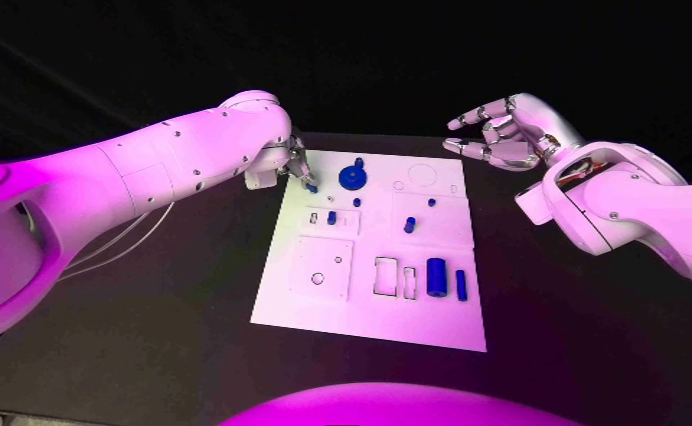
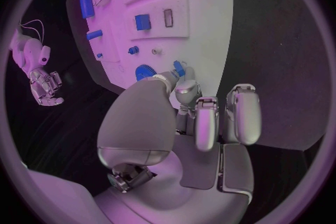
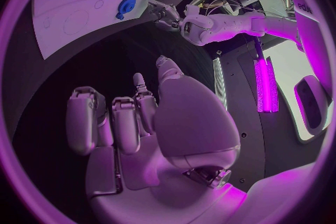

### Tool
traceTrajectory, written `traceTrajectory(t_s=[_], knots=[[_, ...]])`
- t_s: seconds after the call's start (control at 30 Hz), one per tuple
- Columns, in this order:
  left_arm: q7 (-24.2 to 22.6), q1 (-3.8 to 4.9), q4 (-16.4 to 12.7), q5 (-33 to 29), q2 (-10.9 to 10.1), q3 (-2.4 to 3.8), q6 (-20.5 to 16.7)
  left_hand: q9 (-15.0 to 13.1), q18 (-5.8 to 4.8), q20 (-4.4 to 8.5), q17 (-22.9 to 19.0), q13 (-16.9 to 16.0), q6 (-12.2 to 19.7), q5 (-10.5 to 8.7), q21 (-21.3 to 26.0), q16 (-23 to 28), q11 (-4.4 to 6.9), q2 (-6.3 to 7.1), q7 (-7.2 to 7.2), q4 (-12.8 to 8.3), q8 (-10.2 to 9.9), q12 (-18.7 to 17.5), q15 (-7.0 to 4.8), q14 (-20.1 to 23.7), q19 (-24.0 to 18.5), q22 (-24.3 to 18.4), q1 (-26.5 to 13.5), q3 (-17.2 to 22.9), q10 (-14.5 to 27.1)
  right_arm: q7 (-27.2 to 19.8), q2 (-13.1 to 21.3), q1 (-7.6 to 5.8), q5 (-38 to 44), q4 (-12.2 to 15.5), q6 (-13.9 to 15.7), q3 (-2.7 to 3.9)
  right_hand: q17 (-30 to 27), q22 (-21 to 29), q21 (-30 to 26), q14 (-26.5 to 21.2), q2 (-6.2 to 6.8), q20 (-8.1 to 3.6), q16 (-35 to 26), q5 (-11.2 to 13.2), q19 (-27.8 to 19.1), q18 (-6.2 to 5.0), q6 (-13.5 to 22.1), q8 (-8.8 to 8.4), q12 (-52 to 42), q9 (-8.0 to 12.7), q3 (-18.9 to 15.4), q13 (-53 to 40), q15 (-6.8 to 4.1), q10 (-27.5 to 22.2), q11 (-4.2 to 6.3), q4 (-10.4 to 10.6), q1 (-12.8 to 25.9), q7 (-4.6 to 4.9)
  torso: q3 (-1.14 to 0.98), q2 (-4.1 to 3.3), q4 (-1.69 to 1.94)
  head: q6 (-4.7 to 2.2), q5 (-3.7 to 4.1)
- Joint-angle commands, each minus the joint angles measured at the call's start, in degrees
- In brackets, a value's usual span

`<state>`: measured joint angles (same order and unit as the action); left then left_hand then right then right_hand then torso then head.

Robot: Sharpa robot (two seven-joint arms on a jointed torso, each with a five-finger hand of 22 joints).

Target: Assemble the parts on the task board

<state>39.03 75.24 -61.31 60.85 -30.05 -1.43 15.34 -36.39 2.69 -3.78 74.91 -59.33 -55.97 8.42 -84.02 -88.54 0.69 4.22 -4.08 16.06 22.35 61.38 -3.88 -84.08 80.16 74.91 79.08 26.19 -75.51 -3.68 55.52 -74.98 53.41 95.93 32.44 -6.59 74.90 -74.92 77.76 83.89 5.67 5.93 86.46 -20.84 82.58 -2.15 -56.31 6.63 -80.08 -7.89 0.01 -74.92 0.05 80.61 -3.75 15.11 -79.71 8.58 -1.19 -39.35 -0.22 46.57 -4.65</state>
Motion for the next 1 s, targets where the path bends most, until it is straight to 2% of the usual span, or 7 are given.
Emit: traceTrajectory(t_s=[0.03,0.23,0.53,0.93,1.0], knots=[[-1.33,-0.01,-1.14,-2.66,-0.73,0.02,-1.33,-0.64,0.17,0.00,13.64,-0.01,0.06,0.27,0.07,-0.35,-0.28,1.66,0.04,-7.53,0.45,-0.13,0.33,-5.46,0.29,4.05,-0.64,8.62,-0.18,-0.36,-0.01,0.03,0.56,0.07,-0.55,0.00,9.46,-7.30,-0.28,4.55,-0.25,-0.08,-0.20,-0.33,-0.38,-1.00,-0.45,0.19,0.01,0.08,-0.13,-4.44,-0.44,0.03,0.02,-0.06,0.21,-0.13,0.00,0.01,0.04,-0.16,-0.08],[-1.81,0.00,-5.74,-6.67,-3.97,0.06,-4.51,-1.67,-0.02,0.26,13.85,-0.55,-0.47,0.66,-0.44,-0.51,-0.05,4.09,0.31,-9.43,1.88,0.73,0.07,-5.53,1.02,4.95,-2.16,13.29,-1.15,-0.42,0.09,0.03,0.56,0.08,-0.44,0.00,9.46,-7.30,-0.28,4.55,-0.25,-0.08,-0.20,-0.33,-0.38,-1.00,-0.45,0.19,0.01,0.08,-0.13,-4.44,-0.44,0.03,0.02,-0.06,0.21,-0.13,0.00,0.07,0.09,-0.25,-0.14],[-2.10,0.01,-13.13,-7.31,-8.66,0.11,-6.47,-2.64,-0.14,0.49,14.27,-0.53,-1.12,1.27,-0.73,-0.85,0.27,6.40,0.59,-10.98,2.84,0.95,-0.17,-5.67,1.43,5.49,-3.28,16.02,-1.90,-0.43,0.20,0.04,0.56,0.09,-0.38,0.00,9.41,-7.28,-0.32,4.54,-0.28,-0.09,-0.24,-0.34,-0.40,-1.01,-0.47,0.20,0.01,0.08,-0.13,-4.43,-0.44,0.03,0.03,-0.05,0.22,-0.14,0.10,0.01,0.10,-0.15,-0.24],[-3.98,-0.21,-17.54,1.32,-11.24,0.01,-8.21,-2.79,-0.16,0.53,14.42,-0.67,-1.32,1.41,-0.78,-0.96,0.30,6.90,0.64,-11.15,2.96,1.13,-0.19,-5.71,1.49,5.58,-3.53,16.38,-2.15,-0.51,0.25,0.14,0.55,0.06,-0.32,0.00,9.40,-7.27,-0.35,4.54,-0.35,-0.09,-0.24,-0.35,-0.41,-1.02,-0.50,0.22,0.04,0.08,-0.13,-4.40,-0.45,0.01,0.03,0.00,0.29,-0.14,0.09,0.02,0.06,-0.10,-0.51],[-4.14,-0.36,-18.04,2.56,-11.39,-0.03,-8.48,-2.89,-0.18,0.54,14.49,-0.60,-1.47,1.38,-0.82,-1.01,0.34,7.41,0.70,-11.30,3.05,1.10,-0.21,-5.74,1.55,5.66,-3.70,16.43,-2.26,-0.52,0.25,0.17,0.55,0.06,-0.31,0.00,9.40,-7.27,-0.35,4.54,-0.35,-0.09,-0.24,-0.35,-0.41,-1.02,-0.50,0.22,0.04,0.08,-0.13,-4.40,-0.45,0.01,0.03,0.00,0.29,-0.14,0.08,0.05,0.06,-0.10,-0.58]])
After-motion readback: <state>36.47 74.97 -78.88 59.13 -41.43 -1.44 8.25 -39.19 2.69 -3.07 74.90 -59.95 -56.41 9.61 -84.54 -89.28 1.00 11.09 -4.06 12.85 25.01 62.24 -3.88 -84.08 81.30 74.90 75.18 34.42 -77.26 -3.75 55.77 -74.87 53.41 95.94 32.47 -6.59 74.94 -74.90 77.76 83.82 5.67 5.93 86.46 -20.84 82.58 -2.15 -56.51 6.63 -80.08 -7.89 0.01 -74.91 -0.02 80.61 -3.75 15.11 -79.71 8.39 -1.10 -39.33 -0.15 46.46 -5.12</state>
